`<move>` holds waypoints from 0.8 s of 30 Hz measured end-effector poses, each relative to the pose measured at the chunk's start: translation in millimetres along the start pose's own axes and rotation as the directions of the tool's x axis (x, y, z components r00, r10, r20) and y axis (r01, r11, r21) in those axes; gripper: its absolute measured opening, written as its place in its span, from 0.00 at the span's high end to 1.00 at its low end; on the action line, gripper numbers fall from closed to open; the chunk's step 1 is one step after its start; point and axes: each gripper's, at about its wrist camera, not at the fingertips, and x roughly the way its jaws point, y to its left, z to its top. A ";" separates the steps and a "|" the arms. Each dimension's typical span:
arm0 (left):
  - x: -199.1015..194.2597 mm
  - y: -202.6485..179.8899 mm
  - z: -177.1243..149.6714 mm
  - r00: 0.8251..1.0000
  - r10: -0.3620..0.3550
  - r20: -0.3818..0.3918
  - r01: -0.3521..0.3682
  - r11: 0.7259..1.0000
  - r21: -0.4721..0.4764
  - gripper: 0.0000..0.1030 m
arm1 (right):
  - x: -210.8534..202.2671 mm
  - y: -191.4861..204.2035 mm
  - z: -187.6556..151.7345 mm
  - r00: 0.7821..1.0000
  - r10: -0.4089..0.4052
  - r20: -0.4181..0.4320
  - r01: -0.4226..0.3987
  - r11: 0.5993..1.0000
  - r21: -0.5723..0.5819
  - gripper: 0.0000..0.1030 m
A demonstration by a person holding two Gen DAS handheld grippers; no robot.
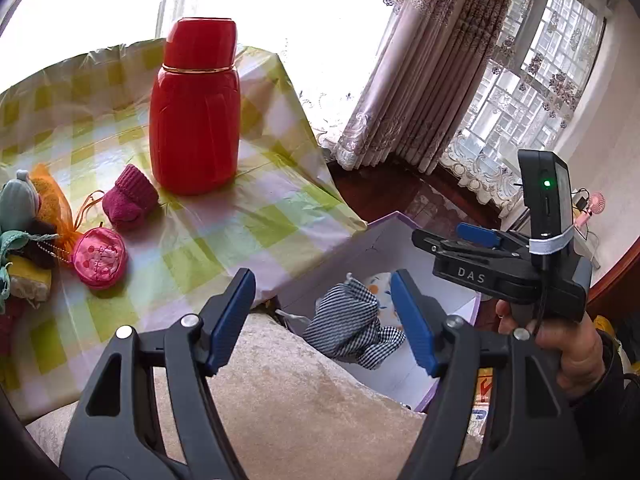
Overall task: Organize soft objects
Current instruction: 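Carry both items over the white box and open both tools to drop them, then move both open tools back over the pile on the table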
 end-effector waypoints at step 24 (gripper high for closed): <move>-57.7 128.7 -11.6 0.964 0.263 0.042 -0.226 0.892 -0.392 0.29 | 34.0 124.8 36.8 0.920 0.390 -0.036 -0.389 0.899 -0.202 0.18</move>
